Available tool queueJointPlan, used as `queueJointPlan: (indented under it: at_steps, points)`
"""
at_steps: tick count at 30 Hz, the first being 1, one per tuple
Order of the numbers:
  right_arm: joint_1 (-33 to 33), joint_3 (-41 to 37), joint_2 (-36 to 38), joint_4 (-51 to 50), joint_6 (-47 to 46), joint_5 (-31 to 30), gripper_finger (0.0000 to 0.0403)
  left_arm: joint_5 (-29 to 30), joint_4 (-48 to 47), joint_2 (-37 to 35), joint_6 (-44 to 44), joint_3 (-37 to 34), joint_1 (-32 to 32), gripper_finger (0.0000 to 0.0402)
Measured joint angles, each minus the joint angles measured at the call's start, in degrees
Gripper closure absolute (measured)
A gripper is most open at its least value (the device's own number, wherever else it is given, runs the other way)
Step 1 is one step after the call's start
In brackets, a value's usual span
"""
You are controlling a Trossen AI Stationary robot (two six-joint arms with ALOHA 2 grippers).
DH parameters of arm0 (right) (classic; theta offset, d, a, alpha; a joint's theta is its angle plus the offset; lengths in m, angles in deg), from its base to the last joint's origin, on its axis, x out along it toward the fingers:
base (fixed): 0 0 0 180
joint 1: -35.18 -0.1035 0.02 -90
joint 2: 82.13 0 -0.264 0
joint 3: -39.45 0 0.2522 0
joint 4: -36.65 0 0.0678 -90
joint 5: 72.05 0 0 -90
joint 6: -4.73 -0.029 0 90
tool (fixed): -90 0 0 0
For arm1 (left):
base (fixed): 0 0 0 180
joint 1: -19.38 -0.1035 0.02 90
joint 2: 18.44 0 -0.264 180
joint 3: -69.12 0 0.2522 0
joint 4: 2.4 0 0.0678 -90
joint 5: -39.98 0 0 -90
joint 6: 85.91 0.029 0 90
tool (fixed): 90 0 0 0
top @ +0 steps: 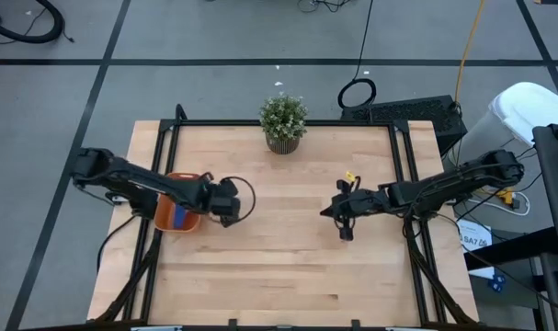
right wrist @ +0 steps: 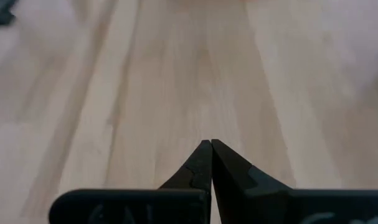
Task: Nest measuring cups in basket
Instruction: Return to Home Position
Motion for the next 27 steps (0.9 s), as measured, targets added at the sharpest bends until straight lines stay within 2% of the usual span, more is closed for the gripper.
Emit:
queueJointPlan:
  at_steps: [4,8,13,17,22,27]
  points:
    - [0.1,0.0,6.0,2.6,4.3,0.0,0.0403,7.0,10.1,-7.8,10.0,-1.9,2.8,0.0391]
    - [1.1,-1.9,12.9,10.8,7.9,0.1,0.0403,7.4,23.6,-16.8,19.5,-7.8,2.8,0.0397]
    - [4.4,-10.3,20.1,24.2,7.5,3.3,0.0403,-3.5,45.8,-28.0,29.4,-19.8,0.7,0.0389]
    - [8.7,-18.8,23.6,33.0,2.8,6.1,0.0403,-13.0,61.2,-35.7,32.0,-31.0,-2.7,0.0398]
    - [14.2,-26.0,25.1,39.9,-2.8,10.7,0.0403,-21.8,66.8,-42.2,31.5,-39.7,-8.8,0.0396]
    - [18.8,-27.8,25.1,41.4,-4.3,12.4,0.0403,-30.0,68.1,-44.4,32.4,-42.8,-15.0,0.0397]
